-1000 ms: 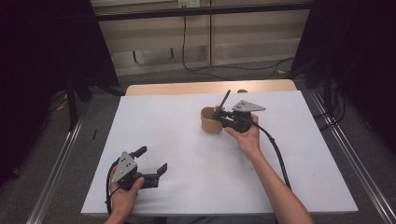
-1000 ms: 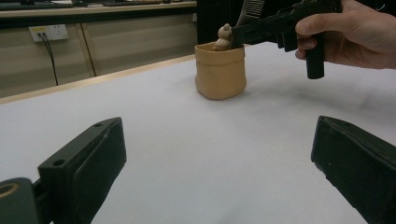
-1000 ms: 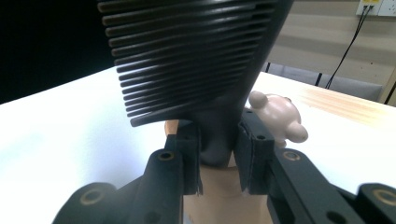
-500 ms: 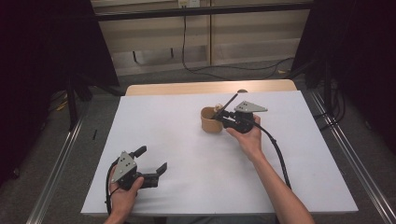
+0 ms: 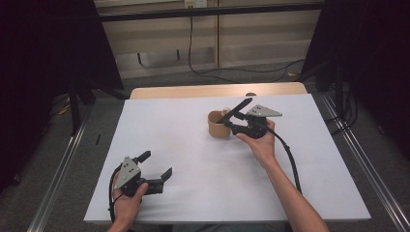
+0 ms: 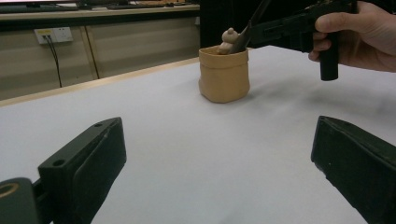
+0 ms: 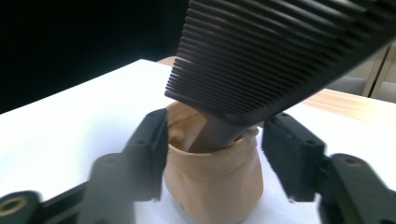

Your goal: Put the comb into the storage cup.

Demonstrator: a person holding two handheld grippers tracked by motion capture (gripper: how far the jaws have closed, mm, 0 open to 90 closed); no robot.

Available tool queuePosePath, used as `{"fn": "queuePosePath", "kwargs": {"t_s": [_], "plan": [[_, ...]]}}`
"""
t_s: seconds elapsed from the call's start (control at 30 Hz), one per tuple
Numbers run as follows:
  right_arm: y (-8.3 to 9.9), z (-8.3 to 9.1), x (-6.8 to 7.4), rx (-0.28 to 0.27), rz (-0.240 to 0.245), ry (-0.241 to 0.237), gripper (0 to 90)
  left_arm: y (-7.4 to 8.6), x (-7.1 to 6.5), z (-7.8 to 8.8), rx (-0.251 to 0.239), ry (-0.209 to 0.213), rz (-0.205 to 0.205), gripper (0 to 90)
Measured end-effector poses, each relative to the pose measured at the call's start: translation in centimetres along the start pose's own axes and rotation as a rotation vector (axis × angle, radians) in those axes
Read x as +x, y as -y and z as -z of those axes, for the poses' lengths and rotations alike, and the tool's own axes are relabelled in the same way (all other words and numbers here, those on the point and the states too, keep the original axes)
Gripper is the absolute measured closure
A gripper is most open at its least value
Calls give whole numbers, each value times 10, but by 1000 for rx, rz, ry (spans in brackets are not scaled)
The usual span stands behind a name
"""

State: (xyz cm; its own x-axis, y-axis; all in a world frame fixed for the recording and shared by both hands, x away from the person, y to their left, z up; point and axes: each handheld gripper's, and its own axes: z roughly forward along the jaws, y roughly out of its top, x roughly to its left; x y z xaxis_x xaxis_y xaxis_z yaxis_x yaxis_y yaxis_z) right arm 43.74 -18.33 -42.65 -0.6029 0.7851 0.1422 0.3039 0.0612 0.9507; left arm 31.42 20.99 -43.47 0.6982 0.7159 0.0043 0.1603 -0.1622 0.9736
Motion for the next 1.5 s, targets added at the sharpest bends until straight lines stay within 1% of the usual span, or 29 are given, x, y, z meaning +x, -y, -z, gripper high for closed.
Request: {"fn": "queuePosePath", "kwargs": {"t_s": [0.17,0.23,0.3,0.37,0.4,0.47,0.6,0.7,0.87,0.93,1.07,1.17,1.23,1.27,1.33,1.4,1.5], "plan": [[-1,1,-1,-4,-1,3,269,0,0,0,-1,1,0,33],[-1,1,-2,3,-10,2,222,0,0,1,-3,1,1,33],[1,1,-2,14,-16,14,160,0,1,1,-9,-4,6,33],[2,2,-3,13,-25,21,142,0,2,2,-17,-15,16,33],[2,3,-4,10,-29,24,135,0,3,3,-16,-24,13,33],[2,5,-6,-4,-34,43,89,1,4,3,-17,-35,33,33],[3,8,-7,-9,-43,59,45,1,6,2,-10,-44,36,33],[5,10,-7,-19,-30,75,39,1,5,2,-14,-45,39,33],[5,17,-6,-40,-24,95,31,1,4,2,-14,-45,43,33],[4,20,-6,-48,-24,101,28,1,4,2,-13,-54,43,33],[4,25,-6,-52,-13,123,15,1,5,3,-13,-55,37,33],[5,27,-5,-49,0,131,14,2,5,3,-12,-56,46,33],[5,28,-4,-49,14,159,19,2,5,4,-12,-54,48,33],[6,30,-4,-56,17,165,21,1,5,4,-11,-59,46,33],[6,33,-3,-68,8,173,21,1,6,5,-10,-65,50,33],[5,36,-2,-74,15,182,19,2,6,5,-6,-60,49,33],[5,43,0,-89,26,205,17,2,6,5,-9,-59,60,33]]}}
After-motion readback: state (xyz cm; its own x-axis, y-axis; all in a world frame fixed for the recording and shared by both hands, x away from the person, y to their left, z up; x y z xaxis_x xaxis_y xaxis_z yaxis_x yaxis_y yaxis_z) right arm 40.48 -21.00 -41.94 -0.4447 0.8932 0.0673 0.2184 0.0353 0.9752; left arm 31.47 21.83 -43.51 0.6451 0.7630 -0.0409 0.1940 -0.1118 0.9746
